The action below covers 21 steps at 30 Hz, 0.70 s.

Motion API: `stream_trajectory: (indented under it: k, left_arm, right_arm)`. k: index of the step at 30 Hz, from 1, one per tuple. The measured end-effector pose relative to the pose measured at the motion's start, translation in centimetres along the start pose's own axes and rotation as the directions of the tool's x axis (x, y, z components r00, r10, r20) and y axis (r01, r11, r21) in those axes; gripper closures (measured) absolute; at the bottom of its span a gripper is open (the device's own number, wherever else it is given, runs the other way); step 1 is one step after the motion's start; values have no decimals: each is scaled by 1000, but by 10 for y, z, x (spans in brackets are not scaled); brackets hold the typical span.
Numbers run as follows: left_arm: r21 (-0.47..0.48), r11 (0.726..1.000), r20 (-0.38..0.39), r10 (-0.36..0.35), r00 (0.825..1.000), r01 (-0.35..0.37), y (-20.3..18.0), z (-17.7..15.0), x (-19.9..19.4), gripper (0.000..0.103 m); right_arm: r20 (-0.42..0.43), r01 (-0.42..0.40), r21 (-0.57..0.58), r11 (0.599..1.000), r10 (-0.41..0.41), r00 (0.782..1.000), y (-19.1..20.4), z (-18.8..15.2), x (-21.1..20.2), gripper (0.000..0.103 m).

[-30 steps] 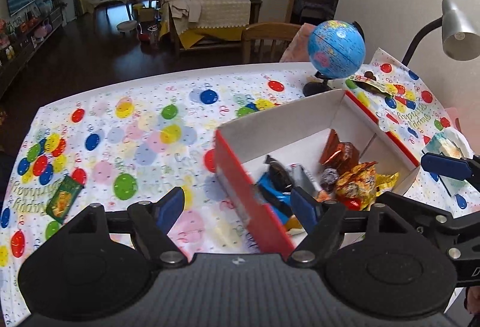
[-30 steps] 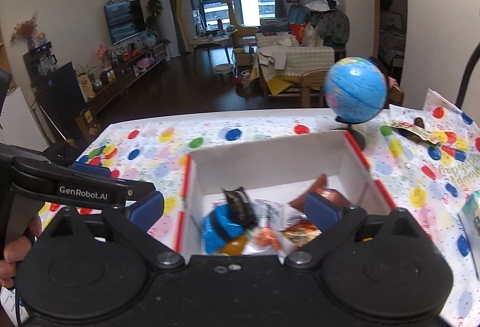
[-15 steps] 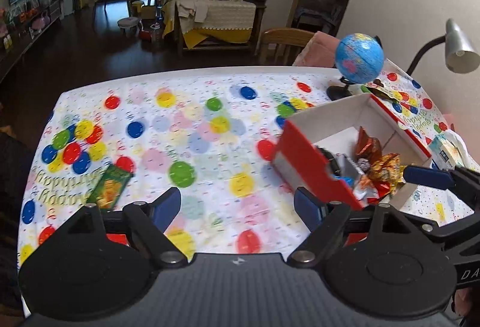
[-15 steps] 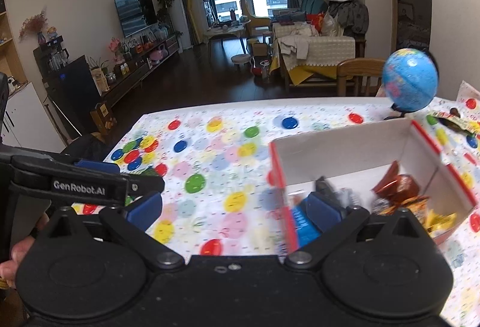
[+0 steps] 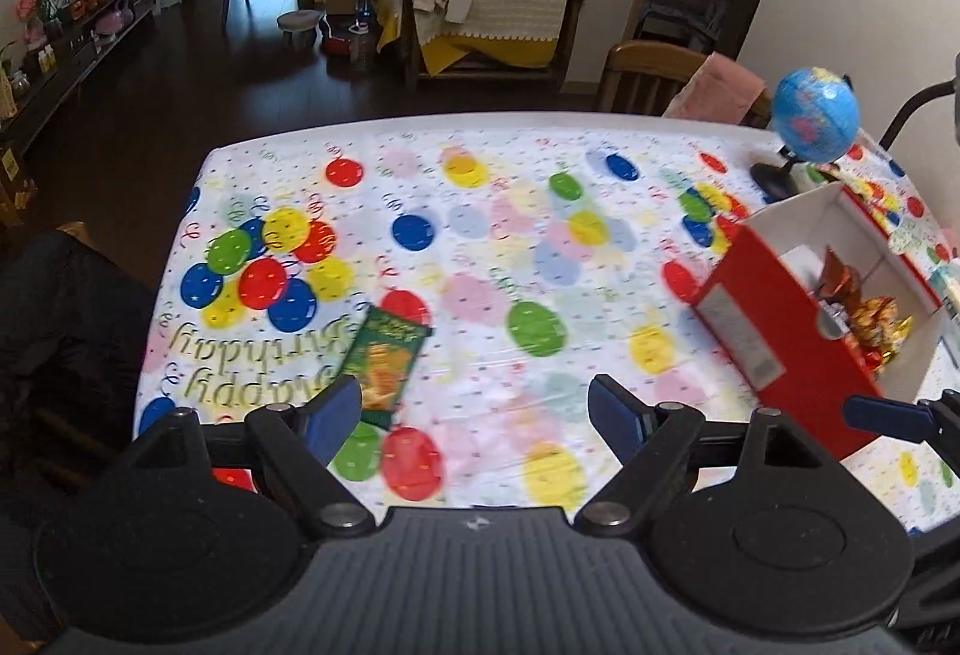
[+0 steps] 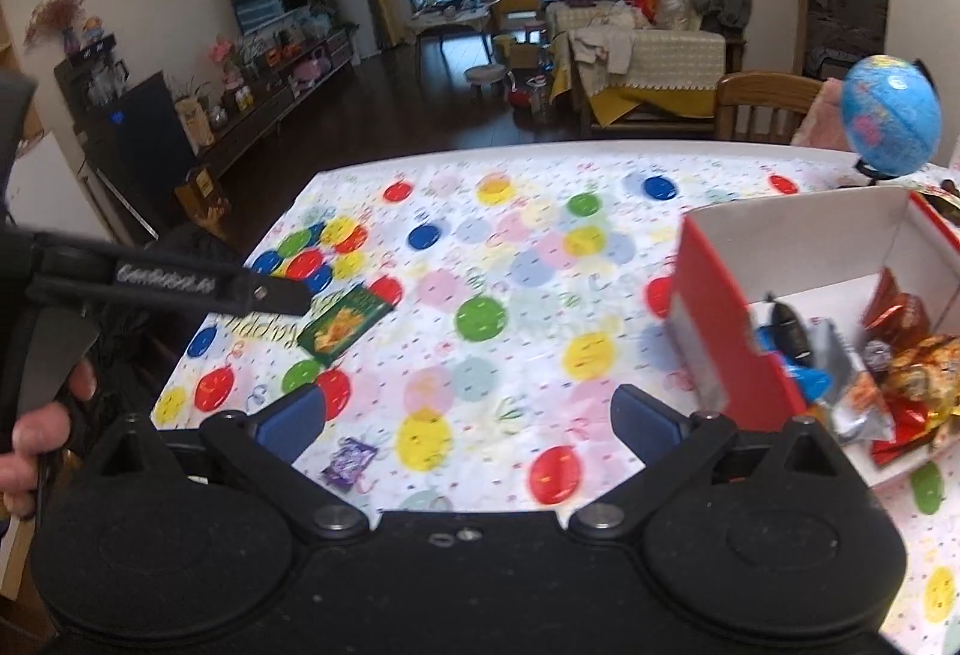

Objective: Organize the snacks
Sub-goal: 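Withdraw both grippers from the box back toward the remaining snacks, then lower left gripper onto green cracker packet while right lowers onto purple candy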

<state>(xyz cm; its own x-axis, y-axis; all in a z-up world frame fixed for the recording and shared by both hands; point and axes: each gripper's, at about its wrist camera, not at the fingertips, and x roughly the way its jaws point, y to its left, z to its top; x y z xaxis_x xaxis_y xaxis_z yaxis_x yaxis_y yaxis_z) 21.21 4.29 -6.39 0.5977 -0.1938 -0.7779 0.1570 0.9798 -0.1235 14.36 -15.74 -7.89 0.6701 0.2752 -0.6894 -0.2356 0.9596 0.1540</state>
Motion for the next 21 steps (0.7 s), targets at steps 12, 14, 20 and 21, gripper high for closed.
stream_trajectory:
  k: [12,14,20,21]
  left_arm:
    - [91,996,-106,20,994,-10,42,0,66,20]
    - [106,994,-123,19,992,-6,45,2,77,20]
    - [120,993,-173,8,985,14,53,1,109,20]
    - [126,992,-180,9,984,14,54,1,114,20]
  right_arm:
    - [-123,0,-20,1000,-3,992,47,-12,55,13]
    - [-143,3,-9,1000,-4,990,50,-13,65,17]
    - [-206,16,-6,1000,-17,978,58,-18,92,26]
    - [-216,16,-7,1000,-17,976,60,-18,97,26]
